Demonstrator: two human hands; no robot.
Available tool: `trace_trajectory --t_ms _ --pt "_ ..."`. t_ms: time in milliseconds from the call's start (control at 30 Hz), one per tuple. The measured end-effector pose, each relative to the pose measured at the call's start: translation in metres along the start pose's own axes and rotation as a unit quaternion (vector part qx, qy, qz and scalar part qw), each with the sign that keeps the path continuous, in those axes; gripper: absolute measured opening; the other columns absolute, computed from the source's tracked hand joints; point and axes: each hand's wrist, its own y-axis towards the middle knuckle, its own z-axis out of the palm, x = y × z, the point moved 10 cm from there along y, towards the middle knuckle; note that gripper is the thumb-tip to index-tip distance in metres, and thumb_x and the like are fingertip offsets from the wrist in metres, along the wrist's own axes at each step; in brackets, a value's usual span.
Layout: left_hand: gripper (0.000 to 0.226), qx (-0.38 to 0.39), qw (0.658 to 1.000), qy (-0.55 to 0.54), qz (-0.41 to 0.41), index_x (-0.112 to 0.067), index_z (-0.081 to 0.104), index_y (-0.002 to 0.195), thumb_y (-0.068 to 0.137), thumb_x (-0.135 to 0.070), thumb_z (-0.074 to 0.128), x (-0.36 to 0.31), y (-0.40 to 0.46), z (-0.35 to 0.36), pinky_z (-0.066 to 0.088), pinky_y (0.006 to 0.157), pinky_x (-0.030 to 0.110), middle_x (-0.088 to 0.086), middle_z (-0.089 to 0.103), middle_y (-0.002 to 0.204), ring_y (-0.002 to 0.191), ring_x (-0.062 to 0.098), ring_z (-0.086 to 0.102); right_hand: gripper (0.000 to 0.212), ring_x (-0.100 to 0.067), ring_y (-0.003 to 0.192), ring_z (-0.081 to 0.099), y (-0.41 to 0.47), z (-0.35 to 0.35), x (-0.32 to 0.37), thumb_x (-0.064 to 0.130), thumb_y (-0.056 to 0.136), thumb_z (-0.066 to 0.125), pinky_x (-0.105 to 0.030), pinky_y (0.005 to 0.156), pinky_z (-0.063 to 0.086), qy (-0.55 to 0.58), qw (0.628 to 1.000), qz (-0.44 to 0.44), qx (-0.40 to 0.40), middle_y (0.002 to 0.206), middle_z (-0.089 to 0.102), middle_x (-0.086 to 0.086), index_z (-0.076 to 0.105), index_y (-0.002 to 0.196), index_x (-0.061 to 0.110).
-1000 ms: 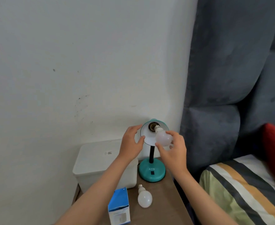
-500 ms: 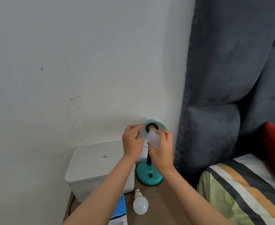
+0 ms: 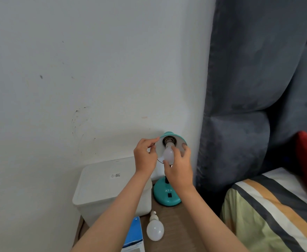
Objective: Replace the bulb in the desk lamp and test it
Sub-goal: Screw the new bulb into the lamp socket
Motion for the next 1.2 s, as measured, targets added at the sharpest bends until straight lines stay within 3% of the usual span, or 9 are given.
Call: trace_trajectory --t_ms 133,233,367,567,767,867,967,1100,1200 --pt "0.035 0.005 1.000 0.001 -0.001 -0.017 0.071 0.099 0.080 0.009 0.056 0.000 -0.002 0.000 0.041 0.074 0.003 0.000 0.060 0.085 0.080 0.004 0.060 0.052 -0.031 0.087 0.063 -0.002 -0.006 -0.001 0.029 0.080 0.069 -0.034 0.062 0.053 0.005 1.000 0.023 -0.019 0.117 0.053 -0.014 0.050 0.124 0.010" --pt "0.034 0.010 1.000 0.004 -0.003 -0.017 0.071 0.099 0.081 0.008 0.056 -0.001 -0.002 0.000 0.041 0.074 0.002 0.000 0.061 0.087 0.080 0.003 0.059 0.043 -0.030 0.074 0.066 -0.001 -0.010 0.008 0.033 0.084 0.064 -0.037 0.056 0.057 0.017 0.999 0.015 -0.034 0.120 0.055 -0.013 0.049 0.123 0.020" --pt "0.033 0.006 1.000 0.004 -0.004 -0.015 0.071 0.099 0.081 0.009 0.055 -0.003 -0.003 -0.001 0.041 0.074 0.002 -0.001 0.060 0.086 0.080 0.002 0.059 0.041 -0.033 0.089 0.064 -0.003 -0.011 0.010 0.018 0.083 0.066 -0.040 0.068 0.060 0.069 0.996 0.009 -0.049 0.133 0.044 -0.018 0.052 0.122 0.017" --pt "0.034 0.001 1.000 0.001 -0.005 -0.015 0.071 0.097 0.080 0.010 0.055 -0.002 -0.002 -0.001 0.040 0.073 0.001 -0.006 0.057 0.082 0.078 0.002 0.059 0.047 -0.032 0.094 0.060 0.000 -0.018 -0.008 0.025 0.081 0.069 -0.032 0.073 0.048 0.098 0.985 0.122 -0.073 0.114 0.055 -0.016 0.050 0.119 0.006" --pt "0.034 0.002 1.000 0.002 -0.006 -0.015 0.071 0.098 0.081 0.009 0.054 -0.003 -0.004 0.000 0.041 0.072 0.002 -0.007 0.057 0.082 0.077 0.004 0.058 0.043 -0.025 0.086 0.062 -0.006 -0.013 0.013 0.007 0.082 0.064 -0.031 0.072 0.057 0.105 0.990 0.065 -0.063 0.129 0.041 -0.016 0.052 0.122 0.015" --pt "0.034 0.002 1.000 0.005 -0.001 -0.014 0.070 0.099 0.081 0.010 0.053 -0.003 -0.004 -0.002 0.040 0.072 0.001 -0.001 0.058 0.084 0.077 0.004 0.057 0.041 -0.024 0.077 0.062 -0.005 -0.018 0.003 0.016 0.081 0.069 -0.025 0.068 0.047 0.109 0.986 0.103 -0.076 0.114 0.056 -0.016 0.053 0.118 0.011" --pt "0.034 0.005 1.000 0.007 -0.005 -0.013 0.070 0.099 0.081 0.010 0.053 -0.002 -0.003 -0.001 0.040 0.072 0.000 0.001 0.059 0.086 0.078 0.005 0.058 0.046 -0.032 0.093 0.060 -0.003 -0.019 -0.006 0.025 0.081 0.068 -0.029 0.072 0.045 0.112 0.979 0.150 -0.077 0.112 0.057 -0.016 0.049 0.118 0.007" --pt "0.033 0.003 1.000 0.002 -0.010 -0.013 0.070 0.097 0.081 0.011 0.053 -0.003 -0.004 0.001 0.041 0.073 0.001 0.001 0.060 0.088 0.080 0.010 0.059 0.046 -0.027 0.091 0.060 -0.007 -0.017 0.013 0.008 0.082 0.063 -0.035 0.074 0.057 0.109 0.988 0.074 -0.073 0.129 0.038 -0.015 0.049 0.124 0.015" --pt "0.034 0.005 1.000 0.005 -0.008 -0.013 0.070 0.098 0.081 0.011 0.053 -0.004 -0.003 0.001 0.040 0.072 0.001 0.002 0.059 0.088 0.079 0.010 0.059 0.044 -0.029 0.092 0.063 -0.007 -0.014 0.011 0.004 0.083 0.061 -0.035 0.077 0.058 0.107 0.989 0.077 -0.073 0.128 0.042 -0.016 0.052 0.124 0.017"
